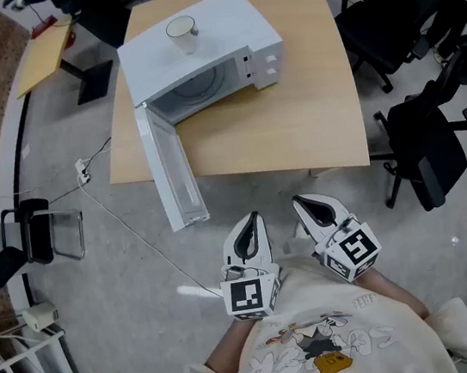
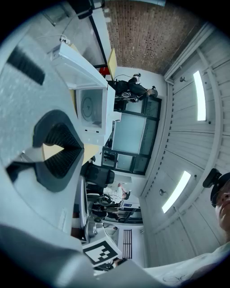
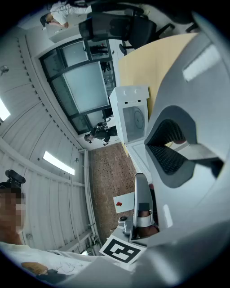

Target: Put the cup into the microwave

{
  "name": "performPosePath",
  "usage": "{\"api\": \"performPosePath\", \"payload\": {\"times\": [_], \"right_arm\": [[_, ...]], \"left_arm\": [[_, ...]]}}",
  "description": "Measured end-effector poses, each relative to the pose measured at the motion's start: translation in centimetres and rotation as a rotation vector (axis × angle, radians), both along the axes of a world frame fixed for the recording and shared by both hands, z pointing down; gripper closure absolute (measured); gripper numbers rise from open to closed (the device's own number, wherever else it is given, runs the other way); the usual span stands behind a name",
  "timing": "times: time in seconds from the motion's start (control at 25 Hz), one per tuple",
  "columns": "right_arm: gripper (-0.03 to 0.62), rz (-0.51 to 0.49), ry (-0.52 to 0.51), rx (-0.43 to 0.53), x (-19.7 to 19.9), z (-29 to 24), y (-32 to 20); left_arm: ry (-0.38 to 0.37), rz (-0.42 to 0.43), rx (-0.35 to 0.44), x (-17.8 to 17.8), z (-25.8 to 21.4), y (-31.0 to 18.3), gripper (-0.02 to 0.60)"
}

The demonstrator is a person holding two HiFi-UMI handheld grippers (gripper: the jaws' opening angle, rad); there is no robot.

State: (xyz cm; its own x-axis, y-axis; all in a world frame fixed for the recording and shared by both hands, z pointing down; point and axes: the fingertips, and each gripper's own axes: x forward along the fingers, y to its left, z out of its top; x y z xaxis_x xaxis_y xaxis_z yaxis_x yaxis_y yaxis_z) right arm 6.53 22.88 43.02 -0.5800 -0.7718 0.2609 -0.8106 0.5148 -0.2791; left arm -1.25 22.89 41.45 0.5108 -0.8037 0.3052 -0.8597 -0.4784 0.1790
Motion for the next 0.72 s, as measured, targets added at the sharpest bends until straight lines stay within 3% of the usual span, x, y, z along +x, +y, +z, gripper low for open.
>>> {"api": "performPosePath", "payload": {"times": [0.6, 0.68, 0.72], "right_arm": [[0.586, 0.049, 0.024, 0.015, -4.9, 0.2, -2.8], [0.509, 0.042, 0.023, 0.021, -5.2, -0.1, -3.8], [0.508, 0.035, 0.025, 0.024, -5.1, -0.2, -4.4]], "left_arm": [[0.034, 0.030, 0.009, -5.1, 0.5, -3.6, 0.577], [0.036, 0.023, 0.007, -5.2, 0.5, -4.7, 0.577], [0.038, 0.023, 0.002, -5.1, 0.6, -5.2, 0.577]]}}
